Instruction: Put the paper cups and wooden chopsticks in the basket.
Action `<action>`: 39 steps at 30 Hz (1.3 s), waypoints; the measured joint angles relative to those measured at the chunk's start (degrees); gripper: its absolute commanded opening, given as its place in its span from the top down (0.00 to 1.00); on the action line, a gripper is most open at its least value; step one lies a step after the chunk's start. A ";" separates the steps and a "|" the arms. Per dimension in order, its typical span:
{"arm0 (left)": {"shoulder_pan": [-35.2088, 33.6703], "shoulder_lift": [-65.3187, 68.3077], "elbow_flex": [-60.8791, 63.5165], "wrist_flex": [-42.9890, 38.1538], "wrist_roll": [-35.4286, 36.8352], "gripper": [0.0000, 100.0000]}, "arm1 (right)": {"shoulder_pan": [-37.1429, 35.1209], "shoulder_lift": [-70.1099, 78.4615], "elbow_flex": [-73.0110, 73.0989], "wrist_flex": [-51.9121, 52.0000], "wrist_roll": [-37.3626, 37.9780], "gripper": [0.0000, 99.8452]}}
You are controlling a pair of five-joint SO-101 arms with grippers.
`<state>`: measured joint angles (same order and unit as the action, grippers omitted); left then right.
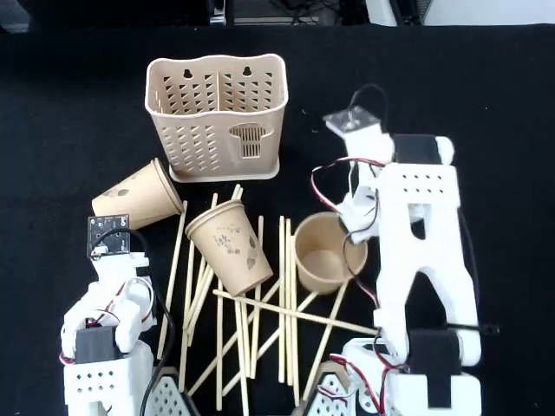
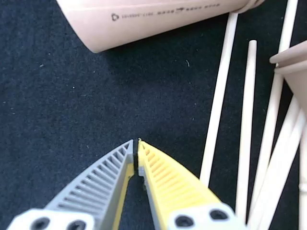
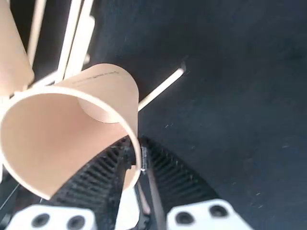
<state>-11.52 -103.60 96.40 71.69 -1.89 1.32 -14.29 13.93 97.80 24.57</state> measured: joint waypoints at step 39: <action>0.00 0.00 0.00 0.00 0.00 0.96 | 20.92 29.45 -44.22 2.55 1.58 0.82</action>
<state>-11.52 -103.60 96.40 71.69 -1.89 22.24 15.16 -30.29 100.35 26.15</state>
